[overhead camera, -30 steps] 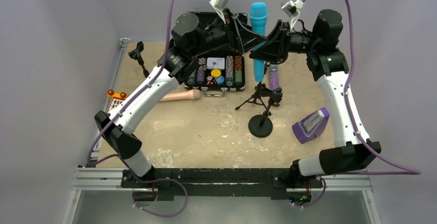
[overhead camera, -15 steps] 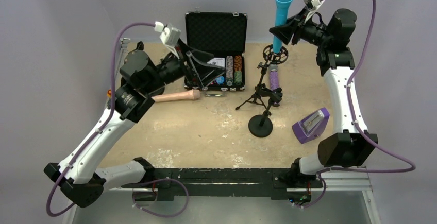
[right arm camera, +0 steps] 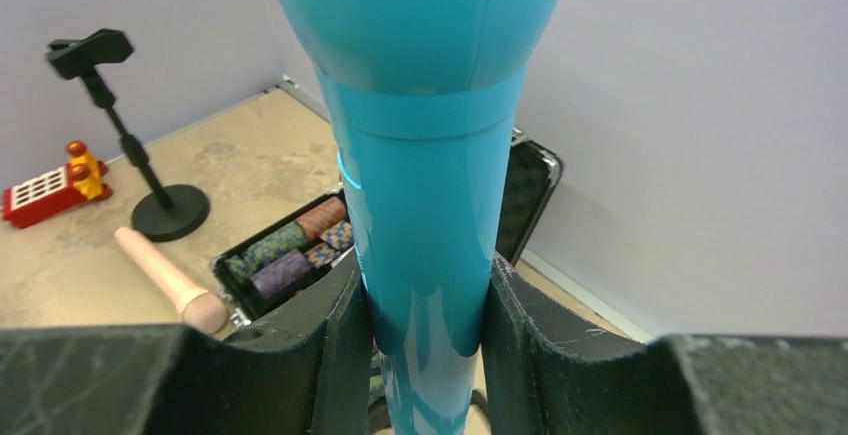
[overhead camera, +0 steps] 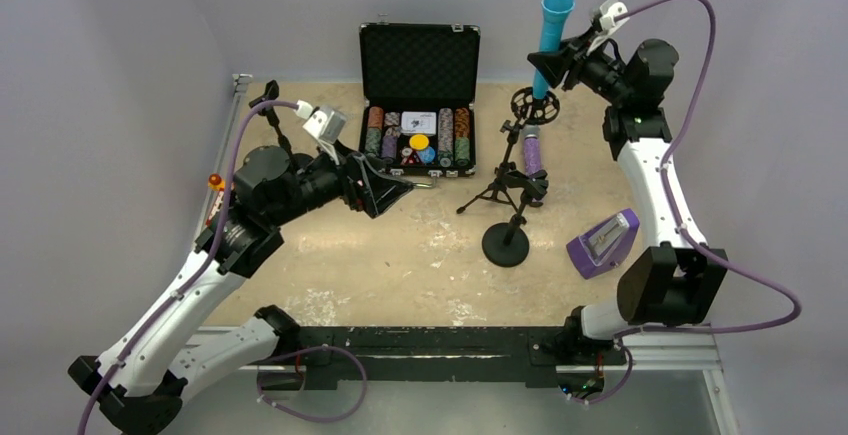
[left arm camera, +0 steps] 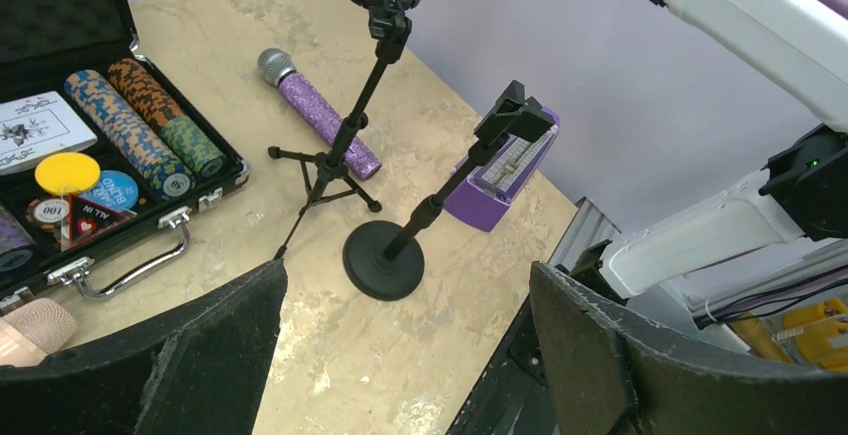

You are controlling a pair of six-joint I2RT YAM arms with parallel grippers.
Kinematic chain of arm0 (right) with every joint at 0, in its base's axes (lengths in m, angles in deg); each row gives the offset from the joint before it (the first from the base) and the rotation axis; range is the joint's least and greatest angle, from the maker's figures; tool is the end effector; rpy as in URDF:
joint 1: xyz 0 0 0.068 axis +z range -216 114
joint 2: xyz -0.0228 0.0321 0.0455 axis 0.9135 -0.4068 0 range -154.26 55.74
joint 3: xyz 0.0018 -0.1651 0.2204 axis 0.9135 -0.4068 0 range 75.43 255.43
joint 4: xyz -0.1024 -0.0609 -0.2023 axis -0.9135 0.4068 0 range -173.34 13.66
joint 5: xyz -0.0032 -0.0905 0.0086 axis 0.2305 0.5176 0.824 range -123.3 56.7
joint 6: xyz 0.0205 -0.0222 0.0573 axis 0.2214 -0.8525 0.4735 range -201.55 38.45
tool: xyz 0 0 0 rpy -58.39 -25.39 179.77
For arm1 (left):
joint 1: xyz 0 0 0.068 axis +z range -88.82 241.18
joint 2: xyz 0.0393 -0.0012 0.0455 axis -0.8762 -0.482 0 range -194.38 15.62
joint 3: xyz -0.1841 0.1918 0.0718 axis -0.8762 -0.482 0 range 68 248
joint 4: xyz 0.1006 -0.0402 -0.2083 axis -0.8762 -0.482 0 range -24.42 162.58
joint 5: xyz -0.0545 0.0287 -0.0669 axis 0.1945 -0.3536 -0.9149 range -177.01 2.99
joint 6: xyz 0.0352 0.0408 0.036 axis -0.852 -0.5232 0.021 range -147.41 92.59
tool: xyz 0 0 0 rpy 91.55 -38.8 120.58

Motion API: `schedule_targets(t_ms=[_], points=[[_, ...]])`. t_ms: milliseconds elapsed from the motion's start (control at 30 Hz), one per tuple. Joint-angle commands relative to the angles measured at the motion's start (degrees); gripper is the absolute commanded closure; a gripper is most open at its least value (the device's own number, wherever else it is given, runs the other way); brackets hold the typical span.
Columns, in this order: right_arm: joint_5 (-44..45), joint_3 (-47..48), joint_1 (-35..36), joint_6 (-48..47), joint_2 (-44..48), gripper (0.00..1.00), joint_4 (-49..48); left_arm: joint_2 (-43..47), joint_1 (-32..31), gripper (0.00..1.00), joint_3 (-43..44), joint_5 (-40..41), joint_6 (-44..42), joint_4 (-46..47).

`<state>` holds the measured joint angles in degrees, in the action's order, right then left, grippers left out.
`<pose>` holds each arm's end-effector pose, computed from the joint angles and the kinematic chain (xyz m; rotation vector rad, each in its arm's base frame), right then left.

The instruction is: Attach the microphones to the stand

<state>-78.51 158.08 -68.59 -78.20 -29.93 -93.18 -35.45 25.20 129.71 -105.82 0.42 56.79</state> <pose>0.3293 0.0210 0.4409 -0.5712 1.4026 0.5810 0.1322 -0.1164 0.4089 0.3909 1.7368 -1.0979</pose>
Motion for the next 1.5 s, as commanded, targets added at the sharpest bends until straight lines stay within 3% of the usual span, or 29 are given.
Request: schedule_targets(t_ms=[0, 167, 400, 500, 867, 1033, 1200, 1467], points=[[-3.7, -4.9, 0.1, 1.2, 3.7, 1.00, -2.4, 2.8, 0.4, 0.06, -1.7, 1.2, -0.8, -0.2], [-5.4, -5.9, 0.1, 3.1, 6.4, 1.00, -3.2, 4.5, 0.4, 0.05, -4.6, 1.2, -0.2, -0.3], [-3.8, -7.3, 0.0, 3.6, 3.1, 1.00, -1.7, 7.9, 0.4, 0.05, -7.7, 1.9, 0.5, -0.3], [-5.4, -8.6, 0.0, 3.6, 1.9, 0.92, -1.8, 9.4, 0.4, 0.05, -8.2, 2.3, 0.2, -1.3], [-7.9, -9.8, 0.0, 3.7, 5.4, 0.42, -1.4, 12.8, 0.4, 0.05, -10.6, 3.8, 0.1, -2.7], [-9.5, -6.2, -0.2, 5.7, 6.4, 0.32, 1.7, 13.7, 0.3, 0.05, -10.8, 3.8, 0.3, -3.1], [-10.9, -3.2, -0.3, 6.0, 7.3, 0.30, 5.4, 14.9, 0.4, 0.05, -11.1, 3.7, 0.4, -4.2], [-12.2, 4.1, -0.6, -2.7, 11.4, 0.20, 21.5, 18.9, 0.4, 0.02, -12.6, 5.0, -0.1, -7.0]])
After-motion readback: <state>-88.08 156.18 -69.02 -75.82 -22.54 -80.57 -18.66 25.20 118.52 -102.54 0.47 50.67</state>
